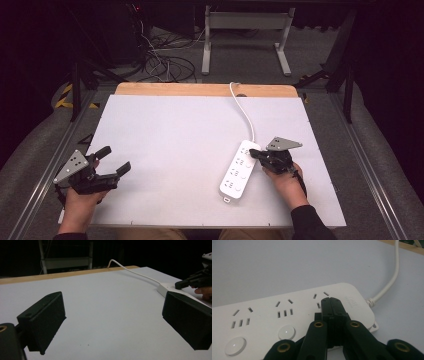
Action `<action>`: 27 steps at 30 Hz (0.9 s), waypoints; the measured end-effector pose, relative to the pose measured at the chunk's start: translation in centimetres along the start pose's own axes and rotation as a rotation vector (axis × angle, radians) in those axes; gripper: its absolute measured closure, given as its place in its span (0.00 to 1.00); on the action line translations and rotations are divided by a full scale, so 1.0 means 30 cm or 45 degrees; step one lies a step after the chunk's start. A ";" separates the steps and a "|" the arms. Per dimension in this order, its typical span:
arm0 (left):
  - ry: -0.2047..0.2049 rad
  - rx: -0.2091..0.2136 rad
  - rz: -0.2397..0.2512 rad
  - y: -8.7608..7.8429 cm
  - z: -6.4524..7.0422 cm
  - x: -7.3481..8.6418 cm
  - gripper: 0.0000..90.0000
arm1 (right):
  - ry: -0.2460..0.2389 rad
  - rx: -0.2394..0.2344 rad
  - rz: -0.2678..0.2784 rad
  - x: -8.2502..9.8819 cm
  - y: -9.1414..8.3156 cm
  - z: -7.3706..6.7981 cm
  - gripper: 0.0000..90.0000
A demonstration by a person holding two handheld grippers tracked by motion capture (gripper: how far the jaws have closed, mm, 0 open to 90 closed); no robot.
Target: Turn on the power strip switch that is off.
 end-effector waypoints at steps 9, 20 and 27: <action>-0.014 0.001 0.014 -0.009 -0.006 -0.003 0.06 | 0.060 -0.070 -0.014 -0.005 -0.011 0.006 1.00; -0.024 0.000 0.012 -0.005 -0.006 0.000 0.06 | 0.062 -0.021 -0.002 0.017 -0.037 0.032 1.00; -0.021 0.002 0.004 -0.002 -0.005 0.002 0.06 | 0.011 -0.020 0.023 -0.007 -0.051 0.007 1.00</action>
Point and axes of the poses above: each handheld gripper's, and its own axes: y roughly forward along the jaws, x roughly out of its underside, z roughly to its right, the point moved 6 cm from there along y, roughly forward along the jaws, and after that the axes turned 13 degrees about -z, right-handed, at the moved point
